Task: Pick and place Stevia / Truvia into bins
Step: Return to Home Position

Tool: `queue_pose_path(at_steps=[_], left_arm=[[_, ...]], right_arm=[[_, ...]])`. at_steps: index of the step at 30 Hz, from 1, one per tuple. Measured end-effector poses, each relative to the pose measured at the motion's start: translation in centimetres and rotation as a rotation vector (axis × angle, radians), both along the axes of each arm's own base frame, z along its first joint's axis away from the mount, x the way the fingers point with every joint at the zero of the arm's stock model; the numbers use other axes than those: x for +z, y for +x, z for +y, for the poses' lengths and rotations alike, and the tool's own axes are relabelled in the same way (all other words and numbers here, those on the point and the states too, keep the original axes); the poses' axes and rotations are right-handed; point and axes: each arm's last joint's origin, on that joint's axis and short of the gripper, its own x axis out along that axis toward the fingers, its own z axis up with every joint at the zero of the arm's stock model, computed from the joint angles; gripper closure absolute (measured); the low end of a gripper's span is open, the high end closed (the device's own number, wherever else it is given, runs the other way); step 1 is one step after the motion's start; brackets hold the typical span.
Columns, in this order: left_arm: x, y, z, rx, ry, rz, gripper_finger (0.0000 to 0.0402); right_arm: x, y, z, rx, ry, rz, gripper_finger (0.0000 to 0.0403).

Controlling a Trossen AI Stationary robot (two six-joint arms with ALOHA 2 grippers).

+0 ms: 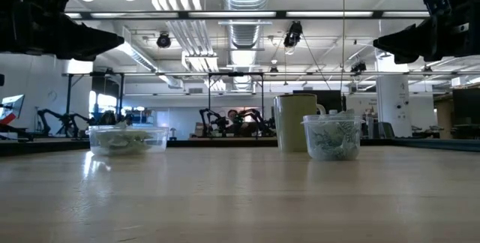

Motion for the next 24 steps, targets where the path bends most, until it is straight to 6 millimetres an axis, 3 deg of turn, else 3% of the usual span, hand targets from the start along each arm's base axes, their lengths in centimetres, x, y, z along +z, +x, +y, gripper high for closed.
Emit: queue_pose_path(at_steps=[24], left_arm=[[0.06,0.06,-0.01,-0.002,0.000,-0.006,0.0267]], right_arm=[[0.03,-0.01,0.00,0.000,0.011,-0.004,0.0335]])
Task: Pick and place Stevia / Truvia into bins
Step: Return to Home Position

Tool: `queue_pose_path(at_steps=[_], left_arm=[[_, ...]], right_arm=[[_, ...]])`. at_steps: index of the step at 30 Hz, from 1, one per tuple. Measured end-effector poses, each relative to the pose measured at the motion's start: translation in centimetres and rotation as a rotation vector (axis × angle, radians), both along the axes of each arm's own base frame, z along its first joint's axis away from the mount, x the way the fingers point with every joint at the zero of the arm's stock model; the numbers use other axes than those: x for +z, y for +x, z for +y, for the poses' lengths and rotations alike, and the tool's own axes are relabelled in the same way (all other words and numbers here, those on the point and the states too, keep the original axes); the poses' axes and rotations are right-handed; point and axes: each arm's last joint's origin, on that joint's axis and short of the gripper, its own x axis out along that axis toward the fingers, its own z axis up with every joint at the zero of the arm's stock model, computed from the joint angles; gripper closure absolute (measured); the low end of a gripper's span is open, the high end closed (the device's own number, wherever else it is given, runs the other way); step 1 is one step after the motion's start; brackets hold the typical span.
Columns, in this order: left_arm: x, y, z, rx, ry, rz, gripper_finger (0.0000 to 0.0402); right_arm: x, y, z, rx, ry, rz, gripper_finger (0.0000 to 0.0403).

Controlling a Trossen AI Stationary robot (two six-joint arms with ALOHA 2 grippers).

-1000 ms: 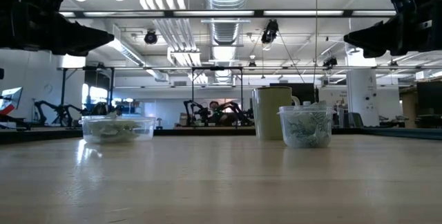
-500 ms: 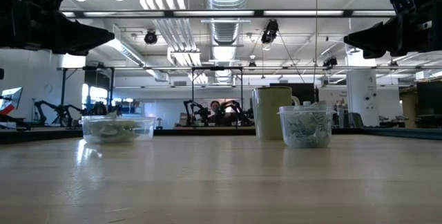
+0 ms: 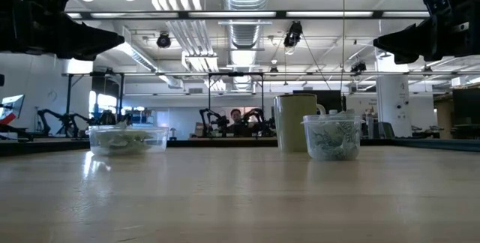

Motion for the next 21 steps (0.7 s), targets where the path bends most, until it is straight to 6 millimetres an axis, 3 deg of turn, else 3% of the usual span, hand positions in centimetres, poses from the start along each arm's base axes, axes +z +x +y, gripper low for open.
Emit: queue_pose_path(at_steps=[21], left_arm=[[0.01,0.01,0.00,0.000,0.000,-0.002,0.0267]], right_arm=[[0.00,0.00,0.00,0.000,-0.011,0.001,0.0335]])
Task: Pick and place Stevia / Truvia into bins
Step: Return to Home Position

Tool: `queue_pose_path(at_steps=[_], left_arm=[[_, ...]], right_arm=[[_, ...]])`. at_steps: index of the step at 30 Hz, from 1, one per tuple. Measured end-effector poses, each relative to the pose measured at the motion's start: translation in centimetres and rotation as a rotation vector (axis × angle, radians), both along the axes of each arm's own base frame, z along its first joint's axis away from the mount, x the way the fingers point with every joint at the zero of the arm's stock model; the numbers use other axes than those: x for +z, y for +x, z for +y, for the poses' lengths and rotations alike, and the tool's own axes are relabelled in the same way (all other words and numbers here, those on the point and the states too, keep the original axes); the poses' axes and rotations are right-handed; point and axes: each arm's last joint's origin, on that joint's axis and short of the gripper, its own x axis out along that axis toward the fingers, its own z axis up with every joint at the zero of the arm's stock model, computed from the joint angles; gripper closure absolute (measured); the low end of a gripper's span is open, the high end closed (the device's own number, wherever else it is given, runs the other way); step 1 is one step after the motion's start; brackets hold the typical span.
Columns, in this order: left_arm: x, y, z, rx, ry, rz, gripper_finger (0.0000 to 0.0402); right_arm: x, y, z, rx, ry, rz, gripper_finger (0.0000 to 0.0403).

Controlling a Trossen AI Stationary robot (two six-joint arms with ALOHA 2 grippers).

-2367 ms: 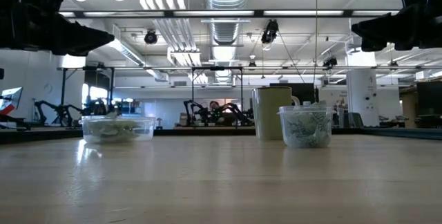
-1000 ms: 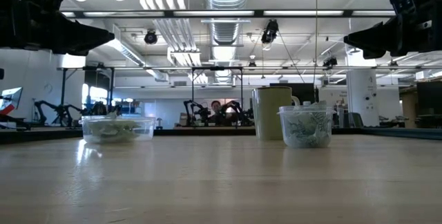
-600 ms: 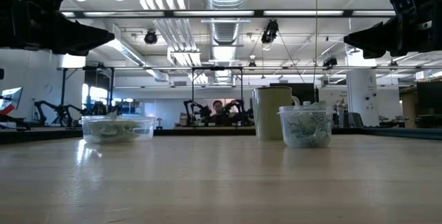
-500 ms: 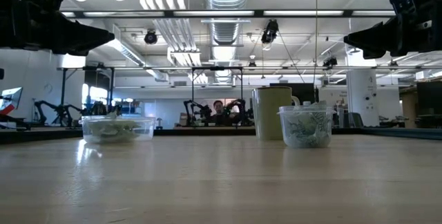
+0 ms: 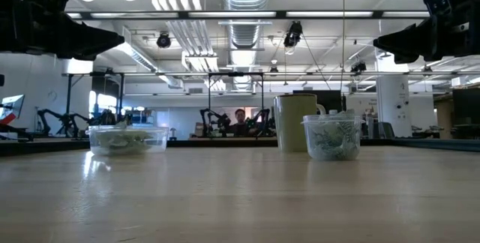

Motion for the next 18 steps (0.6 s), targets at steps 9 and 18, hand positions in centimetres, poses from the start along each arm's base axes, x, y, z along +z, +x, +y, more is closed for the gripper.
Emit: queue_pose_path(at_steps=[9,18], left_arm=[[0.00,0.00,0.00,0.000,0.000,0.001,0.0267],[-0.02,0.01,0.00,0.000,0.000,0.003,0.0267]], right_arm=[[0.00,0.00,0.00,0.000,0.003,0.000,0.0335],[0.00,0.00,0.00,0.000,0.008,-0.001,0.0335]])
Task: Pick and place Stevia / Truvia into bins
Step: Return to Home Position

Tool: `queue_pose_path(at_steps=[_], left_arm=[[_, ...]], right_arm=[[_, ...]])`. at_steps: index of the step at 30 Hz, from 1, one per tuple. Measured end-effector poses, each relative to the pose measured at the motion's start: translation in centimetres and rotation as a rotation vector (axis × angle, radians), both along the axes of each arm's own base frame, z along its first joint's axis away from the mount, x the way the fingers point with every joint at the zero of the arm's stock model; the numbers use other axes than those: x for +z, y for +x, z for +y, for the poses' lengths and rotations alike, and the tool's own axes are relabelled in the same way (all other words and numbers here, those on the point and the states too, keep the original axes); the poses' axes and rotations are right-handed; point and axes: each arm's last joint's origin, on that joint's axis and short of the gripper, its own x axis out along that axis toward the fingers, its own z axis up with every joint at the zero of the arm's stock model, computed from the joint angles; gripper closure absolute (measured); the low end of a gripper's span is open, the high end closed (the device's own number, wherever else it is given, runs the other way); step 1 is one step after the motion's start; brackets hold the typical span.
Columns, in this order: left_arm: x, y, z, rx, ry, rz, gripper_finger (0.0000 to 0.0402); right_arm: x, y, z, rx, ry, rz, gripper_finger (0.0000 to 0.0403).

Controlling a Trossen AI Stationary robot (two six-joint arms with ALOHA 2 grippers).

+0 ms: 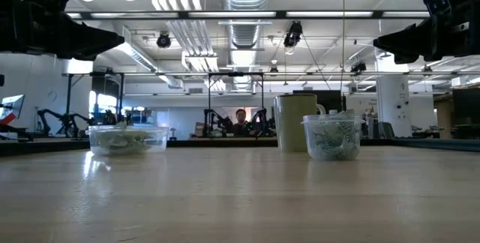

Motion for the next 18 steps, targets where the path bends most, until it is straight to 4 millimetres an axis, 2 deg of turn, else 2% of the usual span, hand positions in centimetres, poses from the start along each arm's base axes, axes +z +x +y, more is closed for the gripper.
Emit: queue_pose_path(at_steps=[18], left_arm=[[-0.02,0.03,0.00,0.000,0.000,0.004,0.0267]], right_arm=[[0.00,0.00,0.00,0.000,0.004,-0.001,0.0335]])
